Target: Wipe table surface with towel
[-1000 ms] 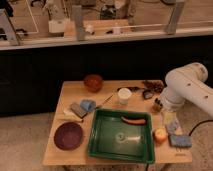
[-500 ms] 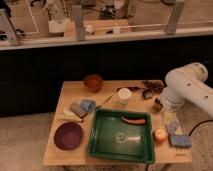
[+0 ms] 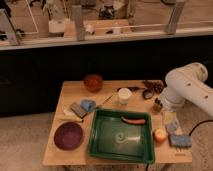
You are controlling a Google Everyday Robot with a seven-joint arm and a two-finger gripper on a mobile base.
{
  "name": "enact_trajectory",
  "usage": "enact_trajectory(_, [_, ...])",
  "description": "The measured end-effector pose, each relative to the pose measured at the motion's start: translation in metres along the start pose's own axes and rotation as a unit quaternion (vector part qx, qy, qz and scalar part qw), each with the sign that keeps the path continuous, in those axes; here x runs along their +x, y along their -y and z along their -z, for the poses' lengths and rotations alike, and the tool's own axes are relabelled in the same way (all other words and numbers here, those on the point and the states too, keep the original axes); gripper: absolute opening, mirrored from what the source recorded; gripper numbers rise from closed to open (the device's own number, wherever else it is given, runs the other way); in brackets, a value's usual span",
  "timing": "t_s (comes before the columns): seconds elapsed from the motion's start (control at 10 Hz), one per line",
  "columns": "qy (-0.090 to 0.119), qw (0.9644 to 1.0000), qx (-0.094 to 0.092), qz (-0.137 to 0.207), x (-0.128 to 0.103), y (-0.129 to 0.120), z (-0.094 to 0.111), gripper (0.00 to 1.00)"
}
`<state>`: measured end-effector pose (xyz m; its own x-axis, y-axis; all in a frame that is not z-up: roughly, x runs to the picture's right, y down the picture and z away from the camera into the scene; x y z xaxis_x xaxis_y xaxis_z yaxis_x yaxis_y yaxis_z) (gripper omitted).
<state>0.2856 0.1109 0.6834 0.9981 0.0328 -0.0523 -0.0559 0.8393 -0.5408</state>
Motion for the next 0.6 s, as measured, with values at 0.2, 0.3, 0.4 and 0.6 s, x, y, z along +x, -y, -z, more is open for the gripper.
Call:
enact_trajectory(0.2, [0.001,1.0000,0.001,-0.003,0.003,0.002,-0.002,0.80])
enact_trajectory(0.3, [-0.001,1.0000,0.001,-0.004,0.011,0.003,-0.008,0.80])
enact_trajectory(0.4, [-0.005,0.9999,0.006,-0.010,0.024,0.007,-0.017,0.80])
enact_trajectory(0.6, [-0.027,0.9991,0.027,-0.018,0.058,0.014,-0.028,0.80])
